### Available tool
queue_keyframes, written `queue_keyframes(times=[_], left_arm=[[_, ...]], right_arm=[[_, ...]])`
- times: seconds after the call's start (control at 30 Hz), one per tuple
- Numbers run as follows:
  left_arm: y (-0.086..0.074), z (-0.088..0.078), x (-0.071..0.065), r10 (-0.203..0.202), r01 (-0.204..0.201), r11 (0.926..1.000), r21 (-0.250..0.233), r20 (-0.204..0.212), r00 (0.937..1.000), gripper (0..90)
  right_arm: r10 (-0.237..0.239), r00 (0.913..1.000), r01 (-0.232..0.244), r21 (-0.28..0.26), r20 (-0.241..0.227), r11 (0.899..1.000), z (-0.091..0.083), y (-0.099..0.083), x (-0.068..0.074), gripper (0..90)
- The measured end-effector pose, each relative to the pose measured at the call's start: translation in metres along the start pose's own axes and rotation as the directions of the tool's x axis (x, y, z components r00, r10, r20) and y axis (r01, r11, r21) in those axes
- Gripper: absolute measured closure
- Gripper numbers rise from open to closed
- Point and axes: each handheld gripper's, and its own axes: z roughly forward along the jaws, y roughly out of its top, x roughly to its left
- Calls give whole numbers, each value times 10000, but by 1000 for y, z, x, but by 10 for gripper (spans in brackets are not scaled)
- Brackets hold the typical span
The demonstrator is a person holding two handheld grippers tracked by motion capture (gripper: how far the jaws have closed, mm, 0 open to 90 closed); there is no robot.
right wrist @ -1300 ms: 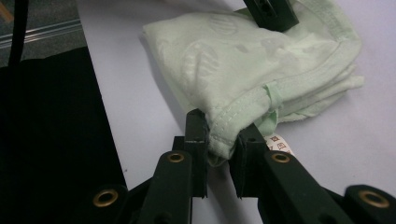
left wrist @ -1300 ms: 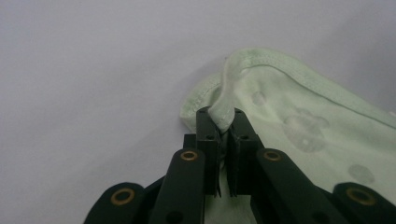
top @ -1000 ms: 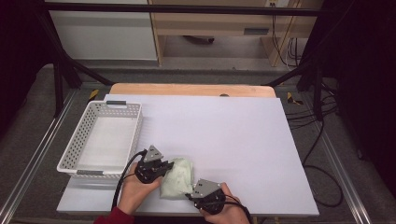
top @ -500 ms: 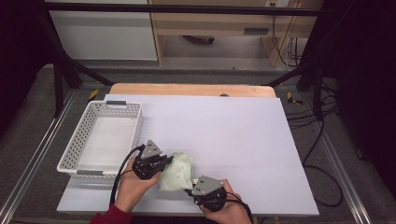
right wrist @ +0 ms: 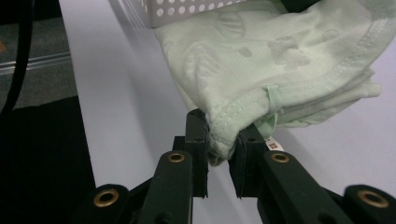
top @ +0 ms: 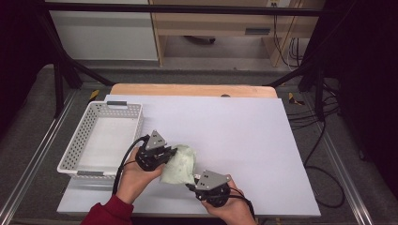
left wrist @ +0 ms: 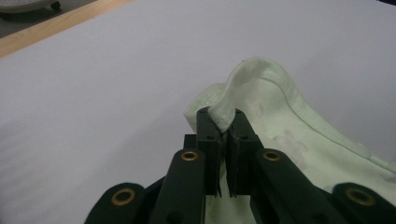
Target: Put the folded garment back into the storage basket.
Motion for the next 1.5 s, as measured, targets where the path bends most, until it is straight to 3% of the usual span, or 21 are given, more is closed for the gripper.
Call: queue_keyframes(times=[0.1, 0.3, 0.33, 0.4, 0.5, 0.8, 1.2, 1.5], left_arm=[[4, -2, 2, 20, -20, 10000, -26, -42, 10000, 852], [11, -6, 11, 87, -85, 9999, 86, -192, 9998, 853], [13, -7, 14, 172, -168, 9997, 167, -242, 9996, 852], [15, -8, 17, 190, -185, 9997, 176, -258, 9995, 853], [20, -14, 28, -88, 88, 10000, 33, -147, 9999, 852], [27, -22, 36, 23, -23, 10000, -8, -519, 9986, 852], [35, -22, 38, 274, -270, 9996, 63, -686, 9973, 852], [35, -26, 36, 513, -503, 9986, 134, -841, 9951, 852]], right_arm=[[86, 9999, -87, -102, -117, 9999, 0, 3, -3, 796], [588, 9948, -629, -474, -834, 9969, 6, 10, -15, 795], [867, 9902, -931, -553, -1098, 9941, 9, 11, -19, 795], [1016, 9870, -1103, -652, -1245, 9918, 11, 13, -24, 795], [1210, 9828, -1336, -845, -1394, 9874, 14, 19, -28, 795], [987, 9843, -1155, -1107, -1465, 9871, 19, 38, -33, 794], [825, 9852, -1001, -1136, -1503, 9885, 20, 45, -39, 795], [711, 9858, -894, -1163, -1523, 9892, 26, 47, -34, 795]])
